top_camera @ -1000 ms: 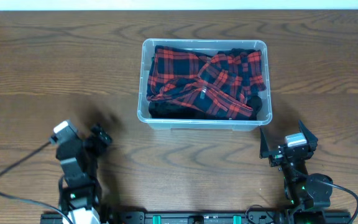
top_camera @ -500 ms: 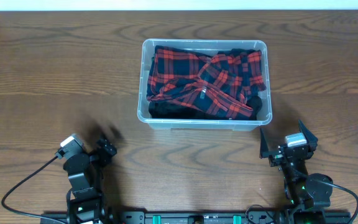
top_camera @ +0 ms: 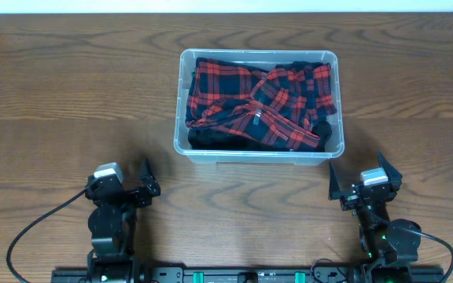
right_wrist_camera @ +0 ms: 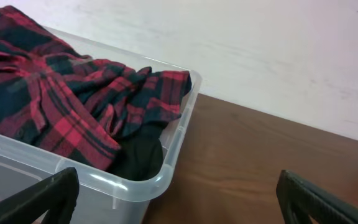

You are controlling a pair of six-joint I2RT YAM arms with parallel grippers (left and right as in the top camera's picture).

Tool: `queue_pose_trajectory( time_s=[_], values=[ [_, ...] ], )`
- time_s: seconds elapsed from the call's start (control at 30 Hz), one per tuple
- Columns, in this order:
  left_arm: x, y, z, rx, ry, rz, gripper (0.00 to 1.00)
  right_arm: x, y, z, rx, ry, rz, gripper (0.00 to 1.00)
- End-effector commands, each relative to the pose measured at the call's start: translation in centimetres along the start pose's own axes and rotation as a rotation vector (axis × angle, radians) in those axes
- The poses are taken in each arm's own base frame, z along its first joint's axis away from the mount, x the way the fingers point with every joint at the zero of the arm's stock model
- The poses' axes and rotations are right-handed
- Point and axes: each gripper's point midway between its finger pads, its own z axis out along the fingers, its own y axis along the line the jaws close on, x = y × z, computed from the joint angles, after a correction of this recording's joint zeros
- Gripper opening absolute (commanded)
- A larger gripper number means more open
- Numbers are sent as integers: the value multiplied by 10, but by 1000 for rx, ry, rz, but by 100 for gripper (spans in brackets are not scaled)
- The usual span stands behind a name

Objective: Pack container

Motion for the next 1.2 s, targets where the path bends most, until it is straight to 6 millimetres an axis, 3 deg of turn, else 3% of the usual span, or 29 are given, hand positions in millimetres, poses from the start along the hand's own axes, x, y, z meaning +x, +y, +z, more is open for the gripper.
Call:
queue_pose_trajectory(
  time_s=[0.0, 0.27, 1.17],
  values=[
    [7, 3, -2, -11, 3, 65, 98, 1, -2, 0, 12, 2, 12, 99],
    [-20, -3, -10, 16, -119, 55, 98, 1, -2, 0, 12, 2, 12, 99],
    [-19, -4, -10, 17, -117, 53, 98, 1, -2, 0, 12, 2, 11, 99]
  ],
)
